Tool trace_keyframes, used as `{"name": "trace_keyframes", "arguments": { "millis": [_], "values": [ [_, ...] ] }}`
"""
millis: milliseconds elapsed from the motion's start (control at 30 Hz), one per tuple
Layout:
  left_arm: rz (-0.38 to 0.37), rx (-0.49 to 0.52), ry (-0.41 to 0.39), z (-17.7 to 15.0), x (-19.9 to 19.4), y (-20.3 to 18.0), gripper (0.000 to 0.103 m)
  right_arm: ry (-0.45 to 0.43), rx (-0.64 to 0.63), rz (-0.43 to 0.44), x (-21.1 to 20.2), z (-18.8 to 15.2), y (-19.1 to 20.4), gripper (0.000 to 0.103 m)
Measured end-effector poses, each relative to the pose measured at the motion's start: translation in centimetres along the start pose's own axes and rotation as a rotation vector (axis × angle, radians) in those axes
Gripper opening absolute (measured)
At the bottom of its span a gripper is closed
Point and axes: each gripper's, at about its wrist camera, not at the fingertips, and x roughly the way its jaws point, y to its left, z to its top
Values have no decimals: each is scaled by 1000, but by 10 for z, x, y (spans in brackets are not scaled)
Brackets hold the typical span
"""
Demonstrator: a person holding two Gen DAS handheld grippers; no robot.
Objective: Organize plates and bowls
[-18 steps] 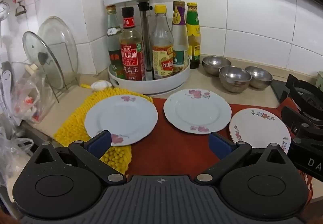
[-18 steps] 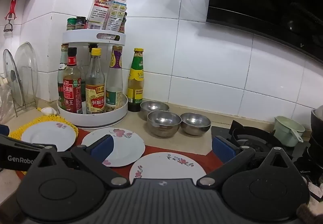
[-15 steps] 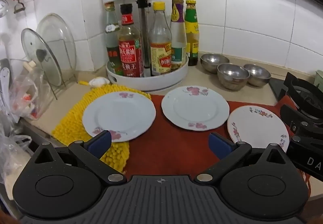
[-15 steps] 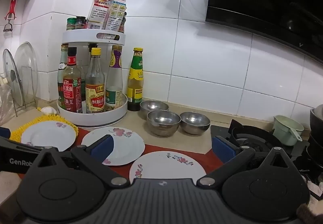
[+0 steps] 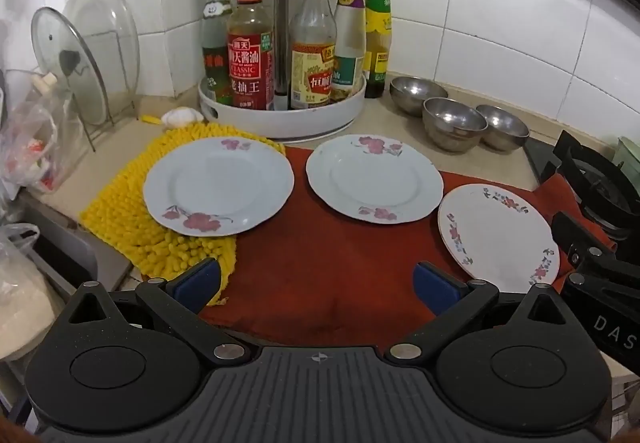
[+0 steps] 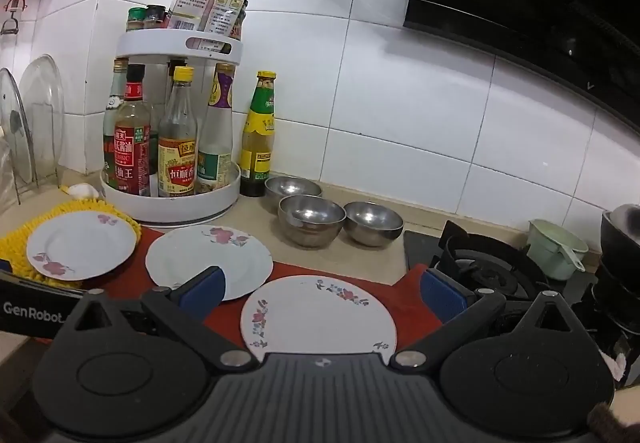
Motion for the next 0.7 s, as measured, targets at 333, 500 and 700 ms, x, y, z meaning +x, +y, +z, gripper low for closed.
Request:
{"name": "trace_keyframes", "arguments": {
  "millis": [333,500,700],
  "values": [
    [8,-22,30,-4,9,2,103,25,2,2,10,0,-1,100],
    [0,-24,67,-12,15,-1,103,53,6,8,10,-3,-1,100],
    [3,-30,89,-17,15,-2,103,83,21,1,10,-10,-4,100]
  ]
}}
